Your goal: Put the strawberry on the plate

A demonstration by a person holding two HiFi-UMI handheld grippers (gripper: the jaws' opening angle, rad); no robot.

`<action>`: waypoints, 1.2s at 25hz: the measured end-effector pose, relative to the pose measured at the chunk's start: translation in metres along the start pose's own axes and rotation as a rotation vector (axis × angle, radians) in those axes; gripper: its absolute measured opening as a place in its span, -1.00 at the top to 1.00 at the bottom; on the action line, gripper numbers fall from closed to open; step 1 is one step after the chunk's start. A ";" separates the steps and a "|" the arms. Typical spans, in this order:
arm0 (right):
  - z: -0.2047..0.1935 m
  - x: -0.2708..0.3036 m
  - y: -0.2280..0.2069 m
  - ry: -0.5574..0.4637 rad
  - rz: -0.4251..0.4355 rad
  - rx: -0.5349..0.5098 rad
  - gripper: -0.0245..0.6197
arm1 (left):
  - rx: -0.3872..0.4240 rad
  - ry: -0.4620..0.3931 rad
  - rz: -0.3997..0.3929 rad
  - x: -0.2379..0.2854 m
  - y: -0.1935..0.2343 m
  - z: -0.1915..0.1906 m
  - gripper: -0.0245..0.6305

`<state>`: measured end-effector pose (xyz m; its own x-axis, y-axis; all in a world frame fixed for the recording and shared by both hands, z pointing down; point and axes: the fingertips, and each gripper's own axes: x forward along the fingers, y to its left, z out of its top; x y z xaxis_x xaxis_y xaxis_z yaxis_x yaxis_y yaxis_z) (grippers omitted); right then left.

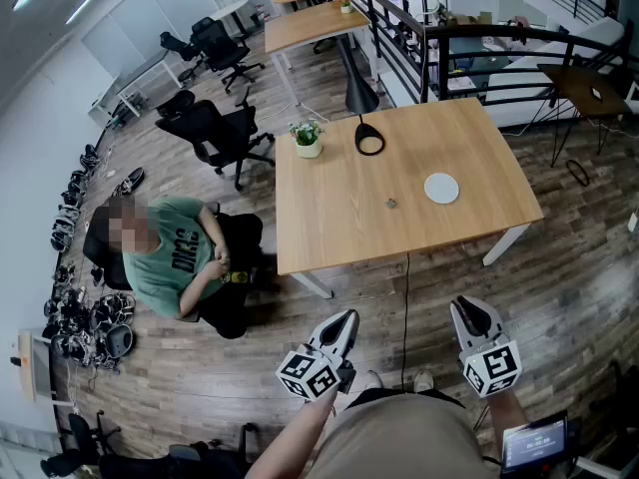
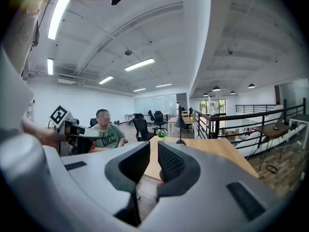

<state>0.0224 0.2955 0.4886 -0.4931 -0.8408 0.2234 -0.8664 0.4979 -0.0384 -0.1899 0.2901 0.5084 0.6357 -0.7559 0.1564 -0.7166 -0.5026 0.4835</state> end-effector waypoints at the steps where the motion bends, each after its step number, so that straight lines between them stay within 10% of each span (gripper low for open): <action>1: 0.001 0.001 0.001 -0.003 0.002 0.000 0.75 | -0.002 0.000 0.001 0.000 0.000 0.000 0.92; 30: 0.019 -0.019 -0.007 -0.071 0.072 0.098 0.72 | -0.008 0.037 -0.002 0.014 -0.034 -0.005 0.92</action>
<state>0.0362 0.3038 0.4662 -0.5557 -0.8183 0.1470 -0.8303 0.5373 -0.1480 -0.1553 0.2990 0.4980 0.6474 -0.7387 0.1874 -0.7132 -0.5005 0.4907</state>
